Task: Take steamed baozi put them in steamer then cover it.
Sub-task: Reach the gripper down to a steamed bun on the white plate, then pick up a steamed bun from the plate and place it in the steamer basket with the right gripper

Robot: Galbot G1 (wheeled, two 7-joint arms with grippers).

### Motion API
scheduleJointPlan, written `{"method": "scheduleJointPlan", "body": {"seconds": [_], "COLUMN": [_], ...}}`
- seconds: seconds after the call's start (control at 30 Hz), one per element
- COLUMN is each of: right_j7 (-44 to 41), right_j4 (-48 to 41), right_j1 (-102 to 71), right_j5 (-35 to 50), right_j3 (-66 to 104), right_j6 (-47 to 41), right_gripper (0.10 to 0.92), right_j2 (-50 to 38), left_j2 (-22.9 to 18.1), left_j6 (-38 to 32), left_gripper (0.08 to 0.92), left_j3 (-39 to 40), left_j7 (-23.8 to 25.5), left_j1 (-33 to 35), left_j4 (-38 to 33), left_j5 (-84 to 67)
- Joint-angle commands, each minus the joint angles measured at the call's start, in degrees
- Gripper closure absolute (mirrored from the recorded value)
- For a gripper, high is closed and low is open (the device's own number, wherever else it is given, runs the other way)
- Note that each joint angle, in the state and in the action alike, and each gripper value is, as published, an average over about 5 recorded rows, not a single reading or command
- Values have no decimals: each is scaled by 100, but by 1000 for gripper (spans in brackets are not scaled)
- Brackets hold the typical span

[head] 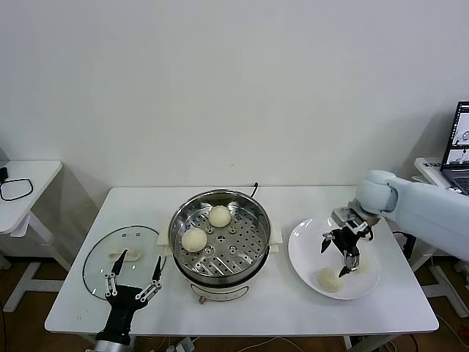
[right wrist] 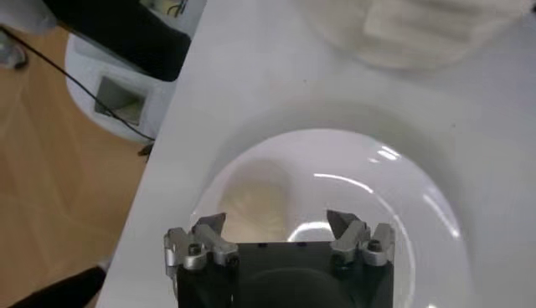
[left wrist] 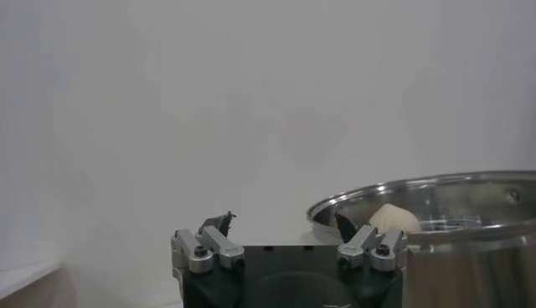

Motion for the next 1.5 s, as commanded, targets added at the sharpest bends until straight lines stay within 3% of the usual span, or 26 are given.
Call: {"method": "scheduleJointPlan", "body": {"seconds": [0.03,0.6,0.97,1.27,1.5], "right_j7": [124,330,318,8,-55], "right_j4": [-73,-370,-119,177,308], "right_j1": [-674,-798,-556,896,2564], "right_j5": [-337,-620,-636,-668,-153], "right_j3": [296,331,411,568,118], "right_j6": [22,-9,81,1304,2424], "right_gripper": [203,206,352,381,389], "right_j2": [-37,180,56,198,1088], "left_j2": [-4,-9,-10,33,56], "left_j6": [-17,-42,-37,-24,-31], "left_gripper": [177,177,177,177,177], "left_j3": [-4,-22,-24,-24,-15], "left_j7": [-5,-22,-23,-22,-21], "left_j1": [12,21,10,2,-4], "left_j4": [-16,-1,-14,-50,-54], "left_j5": [9,12,8,2,-1]}}
